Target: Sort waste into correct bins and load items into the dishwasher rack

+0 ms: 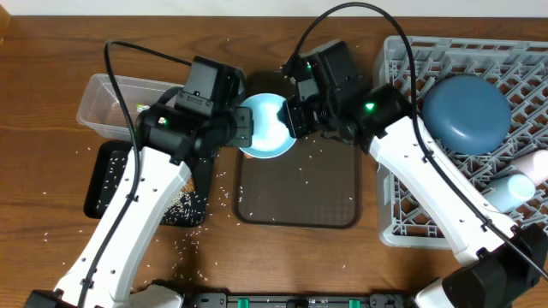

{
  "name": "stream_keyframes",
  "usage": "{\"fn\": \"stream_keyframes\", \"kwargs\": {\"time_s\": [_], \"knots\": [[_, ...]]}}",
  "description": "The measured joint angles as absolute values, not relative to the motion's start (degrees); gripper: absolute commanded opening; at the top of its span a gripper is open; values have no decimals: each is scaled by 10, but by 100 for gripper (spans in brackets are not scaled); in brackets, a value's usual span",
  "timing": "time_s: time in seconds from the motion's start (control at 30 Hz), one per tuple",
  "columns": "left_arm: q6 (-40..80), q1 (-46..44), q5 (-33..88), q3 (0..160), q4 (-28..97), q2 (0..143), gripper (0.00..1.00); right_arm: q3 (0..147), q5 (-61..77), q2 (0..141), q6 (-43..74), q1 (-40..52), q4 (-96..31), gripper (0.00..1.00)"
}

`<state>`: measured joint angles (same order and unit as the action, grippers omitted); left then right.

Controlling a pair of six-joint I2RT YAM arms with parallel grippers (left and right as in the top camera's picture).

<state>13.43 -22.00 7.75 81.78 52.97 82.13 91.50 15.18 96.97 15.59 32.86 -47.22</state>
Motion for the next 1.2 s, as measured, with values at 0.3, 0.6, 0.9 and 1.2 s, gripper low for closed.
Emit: {"fn": "stream_keyframes", "kwargs": {"time_s": [0.3,0.6,0.9,1.2], "knots": [[132,-230,85,818,516,817,34,915,70,971,165,337,-489,1],[131,-232,93,818,505,803,95,915,-204,937,199,335,-561,1],[131,-217,97,848,514,696,99,919,-466,898,218,307,-691,1],[130,-182,97,852,554,663,99,920,-575,906,233,194,-731,1]]}}
